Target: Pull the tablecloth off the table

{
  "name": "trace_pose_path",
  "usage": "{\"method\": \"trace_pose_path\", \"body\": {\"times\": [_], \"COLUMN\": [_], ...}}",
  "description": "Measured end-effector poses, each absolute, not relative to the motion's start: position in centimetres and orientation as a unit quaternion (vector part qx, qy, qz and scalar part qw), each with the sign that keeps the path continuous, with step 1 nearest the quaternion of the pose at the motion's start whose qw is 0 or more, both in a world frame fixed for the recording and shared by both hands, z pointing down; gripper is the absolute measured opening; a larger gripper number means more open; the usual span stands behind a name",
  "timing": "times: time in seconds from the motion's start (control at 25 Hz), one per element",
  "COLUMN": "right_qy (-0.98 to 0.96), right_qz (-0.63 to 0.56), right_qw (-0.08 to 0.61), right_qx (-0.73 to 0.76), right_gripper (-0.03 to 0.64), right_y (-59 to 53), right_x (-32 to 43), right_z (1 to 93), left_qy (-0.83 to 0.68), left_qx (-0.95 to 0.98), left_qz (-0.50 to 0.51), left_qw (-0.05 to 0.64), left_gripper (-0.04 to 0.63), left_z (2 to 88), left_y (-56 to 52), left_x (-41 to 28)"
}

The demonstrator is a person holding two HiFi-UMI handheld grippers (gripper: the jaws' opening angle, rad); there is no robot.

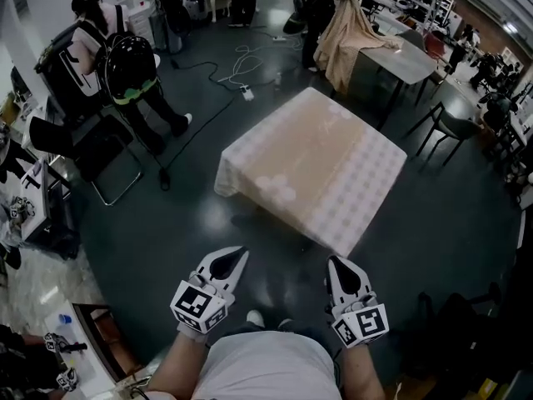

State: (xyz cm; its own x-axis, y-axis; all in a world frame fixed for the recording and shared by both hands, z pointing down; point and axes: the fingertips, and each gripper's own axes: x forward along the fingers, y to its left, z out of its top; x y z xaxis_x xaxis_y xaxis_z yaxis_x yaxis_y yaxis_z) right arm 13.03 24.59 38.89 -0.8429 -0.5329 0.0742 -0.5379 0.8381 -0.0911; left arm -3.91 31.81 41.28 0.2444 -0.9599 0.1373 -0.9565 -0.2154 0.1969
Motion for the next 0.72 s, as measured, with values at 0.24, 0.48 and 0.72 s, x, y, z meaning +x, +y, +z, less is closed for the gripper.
{"method": "trace_pose_path", "body": {"times": [0.24,0.48,0.72], "right_qy": [-0.957,-0.961,-0.965], "right_qz": [0.066,0.073,0.079], "right_qw": [0.029,0.036,0.035], "right_qx": [0.281,0.263,0.246], "right_gripper": [0.026,0.026,0.026], "right_y": [24.2,22.1,17.5], "right_x": [11.0,9.2,7.1], "right_z": [39.8,41.0,41.2], "left_qy": [-0.622,-0.636,-0.652], "left_qx": [0.771,0.757,0.743], "left_qz": [-0.005,-0.004,-0.004], "left_qw": [0.137,0.149,0.153], "left_gripper": [0.012,0.012,0.011], "left_z": [42.6,43.7,44.2], "left_y": [32.4,30.8,27.5], "left_x": [-6.3,-8.1,-9.9]}}
